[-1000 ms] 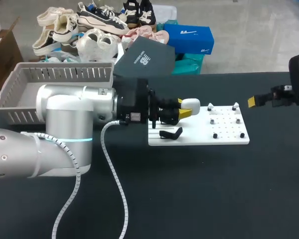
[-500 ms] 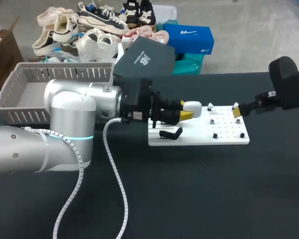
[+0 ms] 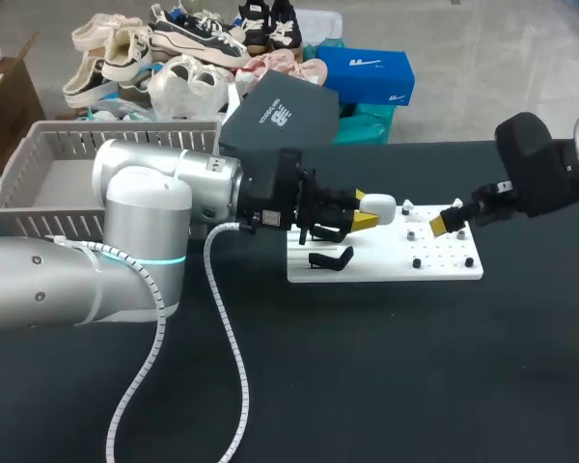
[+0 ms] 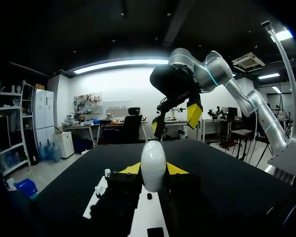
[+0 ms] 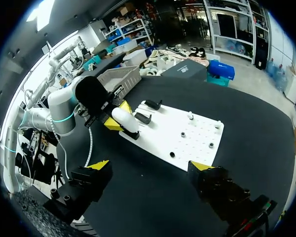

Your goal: Pick up each earbud case from the left stands, insert the matching earbuds, close the lid, and place the case in the box.

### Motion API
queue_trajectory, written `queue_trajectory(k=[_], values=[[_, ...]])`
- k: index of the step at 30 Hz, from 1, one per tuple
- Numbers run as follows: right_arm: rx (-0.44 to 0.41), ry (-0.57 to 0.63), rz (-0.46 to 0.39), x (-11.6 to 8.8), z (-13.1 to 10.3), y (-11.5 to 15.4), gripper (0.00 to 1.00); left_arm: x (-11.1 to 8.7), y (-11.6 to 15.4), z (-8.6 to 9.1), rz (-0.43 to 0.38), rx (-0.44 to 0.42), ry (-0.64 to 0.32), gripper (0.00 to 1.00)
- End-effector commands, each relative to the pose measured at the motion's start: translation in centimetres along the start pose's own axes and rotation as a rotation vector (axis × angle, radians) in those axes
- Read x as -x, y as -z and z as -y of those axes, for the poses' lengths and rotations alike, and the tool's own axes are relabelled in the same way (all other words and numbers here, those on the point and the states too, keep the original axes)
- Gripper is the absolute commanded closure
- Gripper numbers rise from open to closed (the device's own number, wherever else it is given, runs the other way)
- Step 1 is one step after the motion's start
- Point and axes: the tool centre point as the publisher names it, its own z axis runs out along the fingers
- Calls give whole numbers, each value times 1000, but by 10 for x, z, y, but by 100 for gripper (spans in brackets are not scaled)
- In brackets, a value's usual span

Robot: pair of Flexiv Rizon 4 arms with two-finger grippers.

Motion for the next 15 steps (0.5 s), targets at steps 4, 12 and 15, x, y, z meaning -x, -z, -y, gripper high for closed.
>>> queue_trajectory(k=[4, 12, 15], values=[[-2, -6, -36, 4, -12, -9, 0, -1, -1, -2, 6, -2, -6, 100], [-3, -30, -72, 17, -26, -24, 0, -1, -1, -2, 6, -2, -6, 100], [-4, -27, -89, 21, -29, -31, 0, -1, -1, -2, 6, -2, -6, 100]])
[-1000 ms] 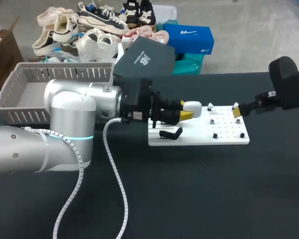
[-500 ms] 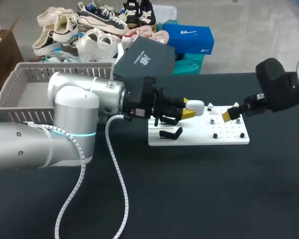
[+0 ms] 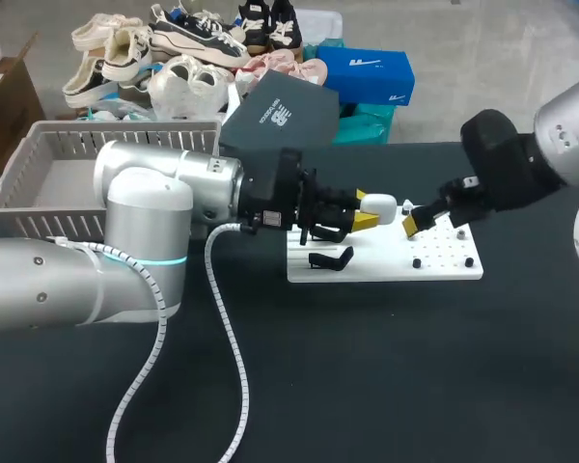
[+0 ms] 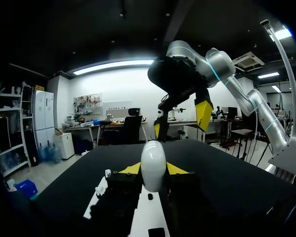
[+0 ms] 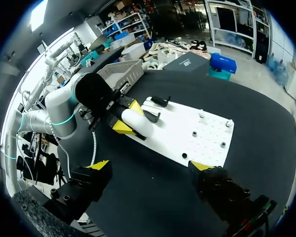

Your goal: Pick up each earbud case from the left stands, insert the matching earbuds, close the lid, and place the case in the box.

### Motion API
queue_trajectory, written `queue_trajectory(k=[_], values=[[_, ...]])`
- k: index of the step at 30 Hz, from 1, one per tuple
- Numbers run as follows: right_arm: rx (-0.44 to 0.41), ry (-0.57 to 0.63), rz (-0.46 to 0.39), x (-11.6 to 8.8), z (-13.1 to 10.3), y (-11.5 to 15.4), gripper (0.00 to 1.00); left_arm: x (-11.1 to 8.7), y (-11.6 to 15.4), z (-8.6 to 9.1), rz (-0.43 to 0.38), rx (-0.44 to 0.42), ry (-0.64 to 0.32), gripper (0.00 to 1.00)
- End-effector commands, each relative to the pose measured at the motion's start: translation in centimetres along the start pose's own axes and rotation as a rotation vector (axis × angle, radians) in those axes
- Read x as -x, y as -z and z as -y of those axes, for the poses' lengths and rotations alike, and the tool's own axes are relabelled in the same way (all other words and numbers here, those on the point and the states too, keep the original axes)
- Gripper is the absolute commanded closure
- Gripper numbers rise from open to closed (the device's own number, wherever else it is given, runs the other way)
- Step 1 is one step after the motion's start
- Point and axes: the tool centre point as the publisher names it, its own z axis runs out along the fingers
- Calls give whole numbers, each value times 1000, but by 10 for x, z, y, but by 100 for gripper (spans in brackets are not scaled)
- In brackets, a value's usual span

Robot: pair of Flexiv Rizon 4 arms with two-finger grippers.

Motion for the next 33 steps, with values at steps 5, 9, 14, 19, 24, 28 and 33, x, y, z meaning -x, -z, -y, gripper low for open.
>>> queue_trajectory(k=[5, 9, 14, 19, 24, 28, 33], values=[[-1, 0, -38, 16, -4, -20, 0, -1, 0, -1, 1, -3, -1, 100], [-10, -4, -45, 18, 0, -26, 0, -1, 0, -1, 1, -3, -1, 100], [-28, -12, -38, 23, 4, -30, 0, -1, 0, -1, 1, -3, -1, 100], [-38, -16, -32, 27, 7, -33, 0, -1, 0, -1, 1, -3, -1, 100], [-49, -14, -36, 30, 9, -38, 0, -1, 0, -1, 1, -3, -1, 100], [-50, -15, -35, 31, 10, -39, 0, -1, 0, -1, 1, -3, -1, 100], [-51, -18, -32, 34, 11, -40, 0, -1, 0, -1, 1, -3, -1, 100]])
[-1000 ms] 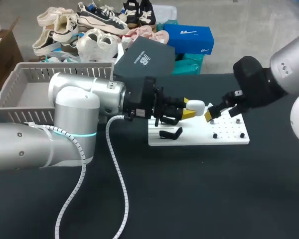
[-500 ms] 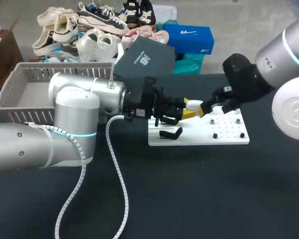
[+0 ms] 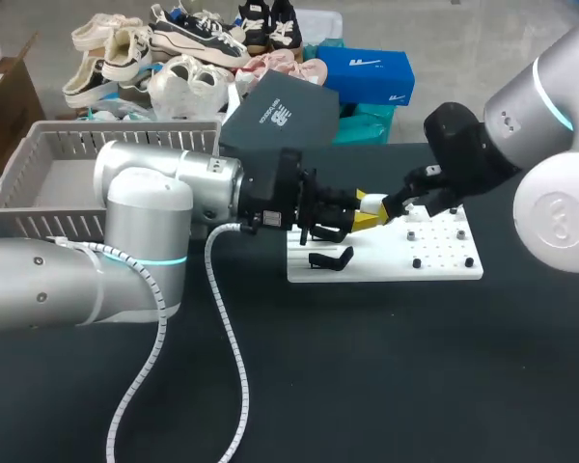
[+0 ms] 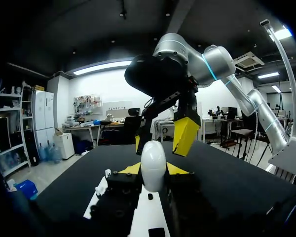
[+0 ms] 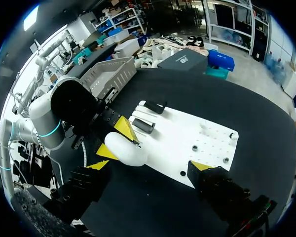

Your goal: Pick up each earbud case from the left stands, insert the matching earbuds, close the lid, and place the case in the box.

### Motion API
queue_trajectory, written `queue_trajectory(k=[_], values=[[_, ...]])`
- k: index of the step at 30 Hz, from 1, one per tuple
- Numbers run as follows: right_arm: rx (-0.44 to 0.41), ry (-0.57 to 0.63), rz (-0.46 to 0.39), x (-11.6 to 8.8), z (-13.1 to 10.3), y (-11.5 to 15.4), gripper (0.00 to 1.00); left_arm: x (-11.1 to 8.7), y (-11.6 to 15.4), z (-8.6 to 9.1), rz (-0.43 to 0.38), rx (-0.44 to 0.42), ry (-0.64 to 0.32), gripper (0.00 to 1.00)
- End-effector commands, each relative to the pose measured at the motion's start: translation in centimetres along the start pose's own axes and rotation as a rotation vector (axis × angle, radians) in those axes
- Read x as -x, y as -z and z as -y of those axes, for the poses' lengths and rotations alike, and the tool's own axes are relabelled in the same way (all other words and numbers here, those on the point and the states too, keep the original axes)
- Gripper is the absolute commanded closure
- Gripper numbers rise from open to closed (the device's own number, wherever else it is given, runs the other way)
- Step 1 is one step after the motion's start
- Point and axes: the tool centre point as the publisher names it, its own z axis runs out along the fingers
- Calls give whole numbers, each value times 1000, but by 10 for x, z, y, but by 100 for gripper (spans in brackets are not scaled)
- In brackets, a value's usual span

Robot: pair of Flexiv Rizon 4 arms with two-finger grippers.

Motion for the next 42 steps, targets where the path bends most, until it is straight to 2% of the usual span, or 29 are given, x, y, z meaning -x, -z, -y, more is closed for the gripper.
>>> queue_trajectory(k=[1, 26, 35, 38, 42], values=[[-2, -2, 0, 2, 1, -2, 0, 0, 0, -1, 1, -3, -1, 100], [-22, -17, 10, 9, 7, 0, 0, 0, 0, -1, 1, -3, -1, 100], [-55, -6, 57, 28, 10, 14, 0, 0, 0, -1, 1, -3, -1, 100], [-161, 30, 85, 35, 21, 25, 0, 0, 0, -1, 1, -3, -1, 100], [-314, 38, 76, 31, 53, 32, 0, 0, 0, -1, 1, -3, -1, 100]])
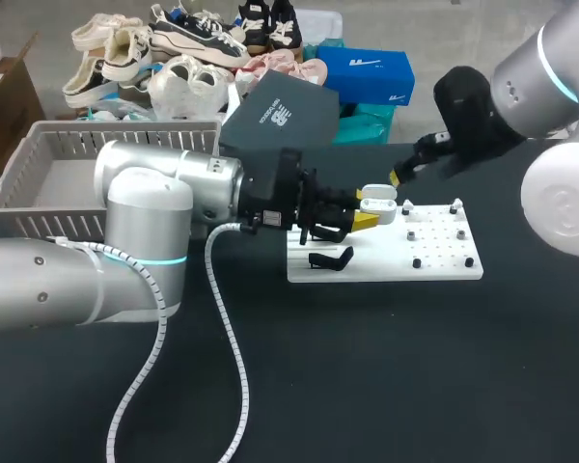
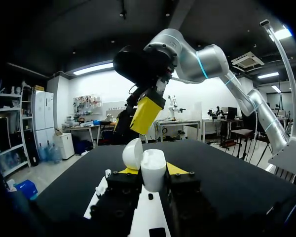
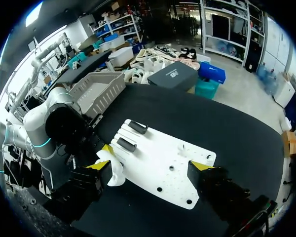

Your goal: Pick up each earbud case from the left stands, insert the matching earbuds, close the lid, and place the case in the box.

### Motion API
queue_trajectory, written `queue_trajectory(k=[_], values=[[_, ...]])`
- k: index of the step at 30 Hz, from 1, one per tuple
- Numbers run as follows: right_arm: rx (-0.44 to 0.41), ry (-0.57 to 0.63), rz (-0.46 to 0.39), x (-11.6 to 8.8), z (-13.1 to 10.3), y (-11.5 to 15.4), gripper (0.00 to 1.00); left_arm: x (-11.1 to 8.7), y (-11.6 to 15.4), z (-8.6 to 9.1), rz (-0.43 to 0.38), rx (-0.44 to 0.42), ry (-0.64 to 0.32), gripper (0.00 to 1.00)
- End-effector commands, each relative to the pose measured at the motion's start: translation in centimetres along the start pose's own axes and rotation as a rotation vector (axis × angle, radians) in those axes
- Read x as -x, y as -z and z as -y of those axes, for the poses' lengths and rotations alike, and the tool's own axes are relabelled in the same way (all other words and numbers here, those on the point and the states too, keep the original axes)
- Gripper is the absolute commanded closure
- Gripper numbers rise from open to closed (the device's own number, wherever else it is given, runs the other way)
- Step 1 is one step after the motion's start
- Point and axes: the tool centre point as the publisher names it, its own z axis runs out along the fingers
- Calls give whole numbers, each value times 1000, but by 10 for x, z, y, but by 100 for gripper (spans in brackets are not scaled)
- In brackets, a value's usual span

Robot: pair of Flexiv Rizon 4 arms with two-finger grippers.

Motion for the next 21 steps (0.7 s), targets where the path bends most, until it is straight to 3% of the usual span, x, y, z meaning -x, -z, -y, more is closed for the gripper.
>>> queue_trajectory(k=[1, 9, 17, 21], values=[[-226, -1, -3, -15, 24, 6, 0, 0, 0, -1, 0, -1, -1, 100], [-449, -6, -86, -34, 79, -6, 0, 0, 0, -1, 0, -1, -1, 100], [-496, 9, -158, -37, 95, -29, 0, 0, 0, -1, 0, -1, -1, 100], [-499, 13, -199, -37, 100, -44, 9, 0, 0, -1, 0, -1, -1, 100]])
